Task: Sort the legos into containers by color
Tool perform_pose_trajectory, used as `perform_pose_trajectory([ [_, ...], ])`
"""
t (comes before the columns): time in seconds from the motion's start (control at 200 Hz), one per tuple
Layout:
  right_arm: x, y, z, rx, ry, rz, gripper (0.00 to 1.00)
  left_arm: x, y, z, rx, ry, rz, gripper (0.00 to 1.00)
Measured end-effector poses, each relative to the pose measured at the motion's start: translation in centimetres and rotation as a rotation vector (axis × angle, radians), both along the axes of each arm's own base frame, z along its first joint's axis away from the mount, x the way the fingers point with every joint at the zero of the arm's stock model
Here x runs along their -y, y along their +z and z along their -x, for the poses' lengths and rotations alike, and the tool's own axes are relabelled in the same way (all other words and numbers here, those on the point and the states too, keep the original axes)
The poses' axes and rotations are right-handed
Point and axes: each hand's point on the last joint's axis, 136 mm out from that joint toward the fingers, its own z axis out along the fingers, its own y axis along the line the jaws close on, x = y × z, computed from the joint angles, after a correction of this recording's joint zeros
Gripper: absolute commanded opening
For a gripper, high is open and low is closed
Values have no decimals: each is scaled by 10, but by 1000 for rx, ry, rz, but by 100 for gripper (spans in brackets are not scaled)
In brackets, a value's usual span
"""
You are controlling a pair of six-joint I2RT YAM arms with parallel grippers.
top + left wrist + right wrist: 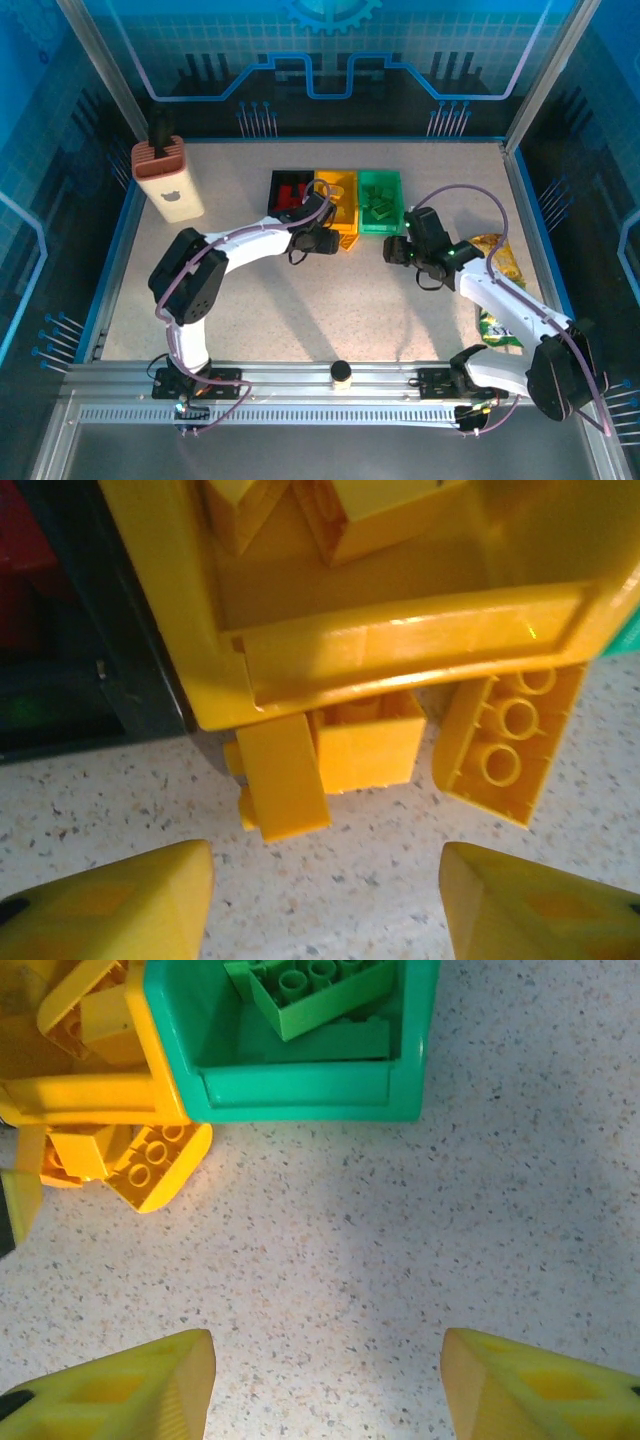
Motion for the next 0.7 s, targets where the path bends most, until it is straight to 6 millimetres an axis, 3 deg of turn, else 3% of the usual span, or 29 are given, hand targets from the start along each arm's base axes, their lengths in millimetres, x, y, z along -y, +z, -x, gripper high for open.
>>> perform_pose_trajectory([
  [0.315, 4, -14, 9, -31, -11, -7, 61, -9, -14, -12, -30, 16, -47, 47],
  [0.465, 3, -12, 9, -23, -13, -17, 61, -9, -21, -12, -45, 12, -62, 42],
  [0.7, 4, -4, 9, 5, -17, -31, 59, -11, -24, -10, -56, 10, -70, 26],
])
